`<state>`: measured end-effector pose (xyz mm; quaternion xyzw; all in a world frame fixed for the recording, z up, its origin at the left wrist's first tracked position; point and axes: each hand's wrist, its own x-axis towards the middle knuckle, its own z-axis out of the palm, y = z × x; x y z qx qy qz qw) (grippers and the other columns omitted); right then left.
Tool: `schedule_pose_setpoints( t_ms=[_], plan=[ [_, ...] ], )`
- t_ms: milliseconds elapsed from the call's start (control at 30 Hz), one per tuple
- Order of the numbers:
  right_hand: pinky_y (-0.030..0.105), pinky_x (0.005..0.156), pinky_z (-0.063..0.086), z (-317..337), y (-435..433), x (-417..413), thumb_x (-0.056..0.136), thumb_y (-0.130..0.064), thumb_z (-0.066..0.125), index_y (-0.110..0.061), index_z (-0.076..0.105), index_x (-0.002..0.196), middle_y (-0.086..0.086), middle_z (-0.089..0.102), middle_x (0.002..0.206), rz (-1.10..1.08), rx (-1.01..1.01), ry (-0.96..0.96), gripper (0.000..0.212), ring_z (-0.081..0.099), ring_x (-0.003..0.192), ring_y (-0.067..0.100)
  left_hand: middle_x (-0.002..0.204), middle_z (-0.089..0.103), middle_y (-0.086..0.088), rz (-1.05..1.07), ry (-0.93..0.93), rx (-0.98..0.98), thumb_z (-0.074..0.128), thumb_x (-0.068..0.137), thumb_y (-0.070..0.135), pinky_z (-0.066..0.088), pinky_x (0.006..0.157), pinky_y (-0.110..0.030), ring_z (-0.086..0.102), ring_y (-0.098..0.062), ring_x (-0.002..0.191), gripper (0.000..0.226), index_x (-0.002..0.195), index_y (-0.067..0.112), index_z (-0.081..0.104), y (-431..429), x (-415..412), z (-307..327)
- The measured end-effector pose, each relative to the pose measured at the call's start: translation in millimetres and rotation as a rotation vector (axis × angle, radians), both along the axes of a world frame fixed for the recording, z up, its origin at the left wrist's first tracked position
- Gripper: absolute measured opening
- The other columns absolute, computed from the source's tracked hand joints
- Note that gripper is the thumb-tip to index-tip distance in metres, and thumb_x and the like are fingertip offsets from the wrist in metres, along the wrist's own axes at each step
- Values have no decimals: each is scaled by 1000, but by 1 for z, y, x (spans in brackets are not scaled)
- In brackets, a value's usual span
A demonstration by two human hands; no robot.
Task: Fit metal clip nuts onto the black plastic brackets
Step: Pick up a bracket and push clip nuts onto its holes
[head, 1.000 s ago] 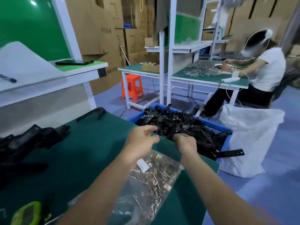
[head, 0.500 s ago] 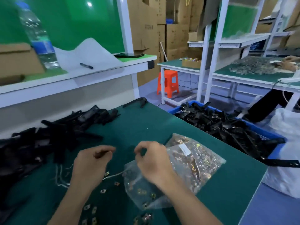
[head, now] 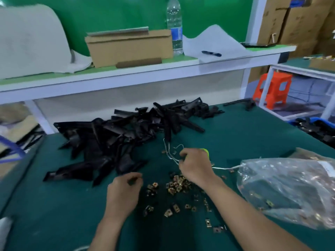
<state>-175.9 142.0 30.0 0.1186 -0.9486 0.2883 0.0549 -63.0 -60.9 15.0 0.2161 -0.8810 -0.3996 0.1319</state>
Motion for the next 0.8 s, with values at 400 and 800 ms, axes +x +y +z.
schedule_pose_setpoints(
  t_ms=[400,800],
  plan=[
    [38,69,54,13,-95,-112,95,-50,56,-14,32,145,8,66,100,-176,-103,-241,66,65,88,29,104,54,43,-271,-60,-55,81,80,27,30,85,2,49,9,106,17,93,38,80,15,-1,-21],
    [35,63,40,-1,-93,-143,91,-29,48,-18,45,133,-1,49,73,-324,-17,-140,44,55,74,29,93,64,14,52,9,110,74,87,12,42,69,-7,59,1,83,29,80,39,63,5,-9,-19]
  ],
)
